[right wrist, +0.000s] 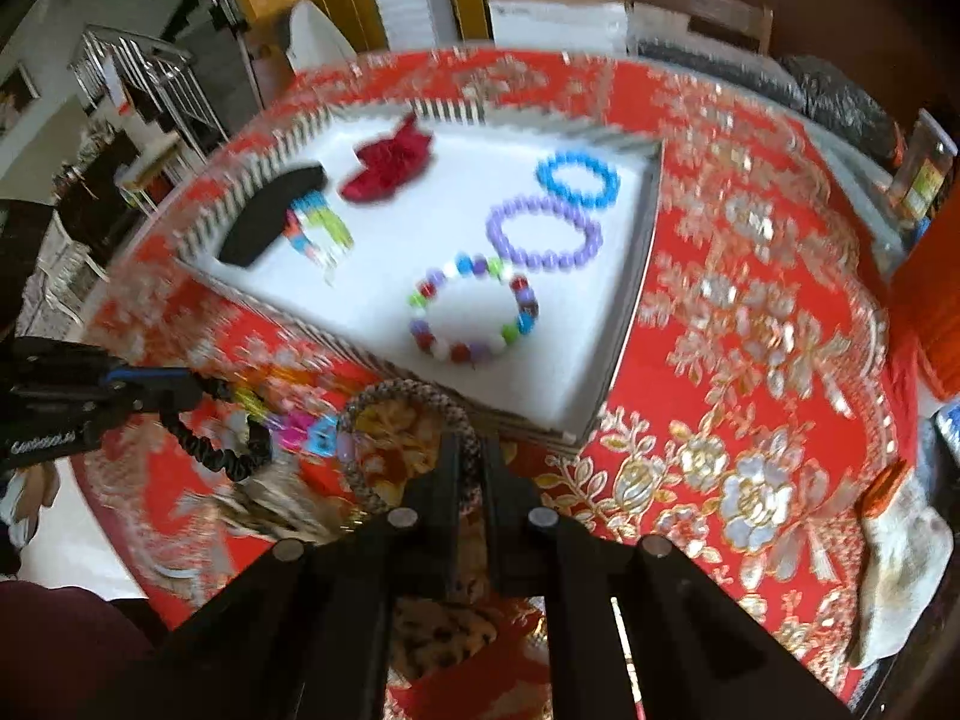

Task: Organize jewelry
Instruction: 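Grasp the brown bead bracelet with the right tool while the left tool grasps the black scrunchie, then carry the scrunchie into the tray with the left tool while the right tool sets the brown bracelet inside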

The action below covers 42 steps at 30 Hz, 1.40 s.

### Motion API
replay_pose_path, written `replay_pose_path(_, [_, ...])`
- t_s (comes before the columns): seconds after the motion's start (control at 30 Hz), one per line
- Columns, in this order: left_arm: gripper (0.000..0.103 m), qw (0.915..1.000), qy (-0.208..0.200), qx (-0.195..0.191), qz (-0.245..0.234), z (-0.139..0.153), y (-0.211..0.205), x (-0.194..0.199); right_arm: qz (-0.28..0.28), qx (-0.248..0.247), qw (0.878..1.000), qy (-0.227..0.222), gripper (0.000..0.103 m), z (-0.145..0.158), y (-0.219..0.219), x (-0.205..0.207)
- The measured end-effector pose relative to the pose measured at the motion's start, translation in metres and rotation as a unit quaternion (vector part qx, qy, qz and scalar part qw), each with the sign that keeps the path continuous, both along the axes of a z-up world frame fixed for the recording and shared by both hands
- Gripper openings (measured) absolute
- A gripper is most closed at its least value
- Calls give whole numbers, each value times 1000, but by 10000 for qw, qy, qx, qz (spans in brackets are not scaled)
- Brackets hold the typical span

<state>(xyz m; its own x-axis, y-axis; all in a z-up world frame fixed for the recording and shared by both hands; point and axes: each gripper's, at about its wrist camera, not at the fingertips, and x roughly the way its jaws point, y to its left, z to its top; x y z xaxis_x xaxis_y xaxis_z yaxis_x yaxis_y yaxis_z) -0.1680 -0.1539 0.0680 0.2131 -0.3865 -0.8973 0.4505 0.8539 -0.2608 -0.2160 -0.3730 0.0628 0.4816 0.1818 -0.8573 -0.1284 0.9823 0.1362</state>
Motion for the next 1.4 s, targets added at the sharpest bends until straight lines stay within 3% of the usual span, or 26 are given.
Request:
replay_pose_path(0.23, [0,9987,-451,-148,207,43,17,7,-12,71,9992,-395,7,37,-4,-10])
replay_pose_path(0.53, [0,9958,-875,-90,253,70,0,18,-191,73,9982,-569,7,53,-12,-7])
replay_pose_path(1.4, [0,9888,-1472,263,-30,69,-57,41,-561,46,9971,-516,7,54,-21,19])
